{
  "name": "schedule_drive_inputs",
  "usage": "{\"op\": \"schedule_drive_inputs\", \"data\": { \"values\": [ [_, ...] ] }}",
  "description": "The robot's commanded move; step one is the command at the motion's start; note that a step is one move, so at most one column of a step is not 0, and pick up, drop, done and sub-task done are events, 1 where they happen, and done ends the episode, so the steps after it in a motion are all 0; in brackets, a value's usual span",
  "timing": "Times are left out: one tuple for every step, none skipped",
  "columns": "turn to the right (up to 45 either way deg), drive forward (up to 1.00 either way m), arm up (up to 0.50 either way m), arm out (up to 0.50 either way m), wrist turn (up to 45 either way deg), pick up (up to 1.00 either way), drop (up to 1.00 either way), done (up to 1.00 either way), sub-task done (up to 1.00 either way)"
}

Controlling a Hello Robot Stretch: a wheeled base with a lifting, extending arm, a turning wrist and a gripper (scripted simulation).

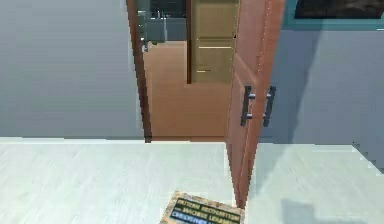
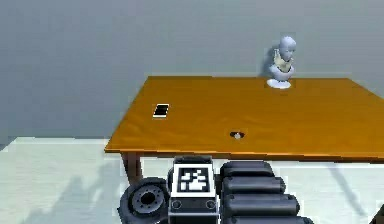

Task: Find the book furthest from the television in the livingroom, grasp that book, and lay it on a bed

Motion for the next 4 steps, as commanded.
{"op": "schedule_drive_inputs", "data": {
  "values": [
    [-45.0, 0.00, 0.00, 0.00, 0.0, 0.00, 0.00, 0.00, 0.00],
    [-21.0, 0.00, 0.00, 0.00, 0.0, 0.00, 0.00, 0.00, 0.00],
    [0.0, 1.00, 0.00, 0.00, 0.0, 0.00, 0.00, 0.00, 0.00],
    [-3.0, 0.00, 0.00, 0.00, 0.0, 0.00, 0.00, 0.00, 0.00]
  ]
}}
